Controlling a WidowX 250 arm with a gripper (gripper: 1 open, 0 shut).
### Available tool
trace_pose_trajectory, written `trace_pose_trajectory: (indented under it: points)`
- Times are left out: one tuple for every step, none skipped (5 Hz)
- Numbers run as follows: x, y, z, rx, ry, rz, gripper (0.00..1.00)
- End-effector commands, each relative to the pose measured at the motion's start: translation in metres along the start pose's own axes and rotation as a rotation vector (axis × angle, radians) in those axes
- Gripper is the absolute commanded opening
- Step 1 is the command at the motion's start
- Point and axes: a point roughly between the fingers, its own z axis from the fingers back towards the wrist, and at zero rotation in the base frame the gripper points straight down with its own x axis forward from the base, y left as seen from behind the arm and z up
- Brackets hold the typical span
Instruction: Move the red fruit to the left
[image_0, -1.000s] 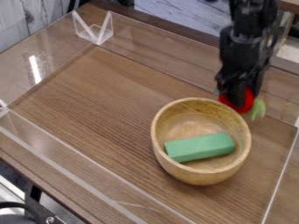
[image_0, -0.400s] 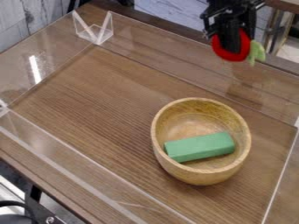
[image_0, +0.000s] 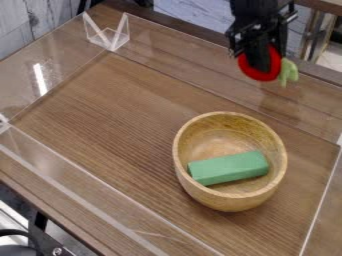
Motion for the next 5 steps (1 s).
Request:
trace_pose_trajectory:
  points:
    - [-0.004, 0.001, 0.028, -0.094, -0.057, 0.059, 0.0]
    - [-0.001, 0.007, 0.027, -0.111, -0.086, 0.133, 0.0]
    - [0.001, 0.008, 0.025, -0.131, -0.111, 0.206, 0.0]
    - [-0.005, 0.004, 0.022, -0.134, -0.109, 0.175, 0.0]
    - [-0.01, 0.001, 0.018, -0.136, -0.107, 0.143, 0.0]
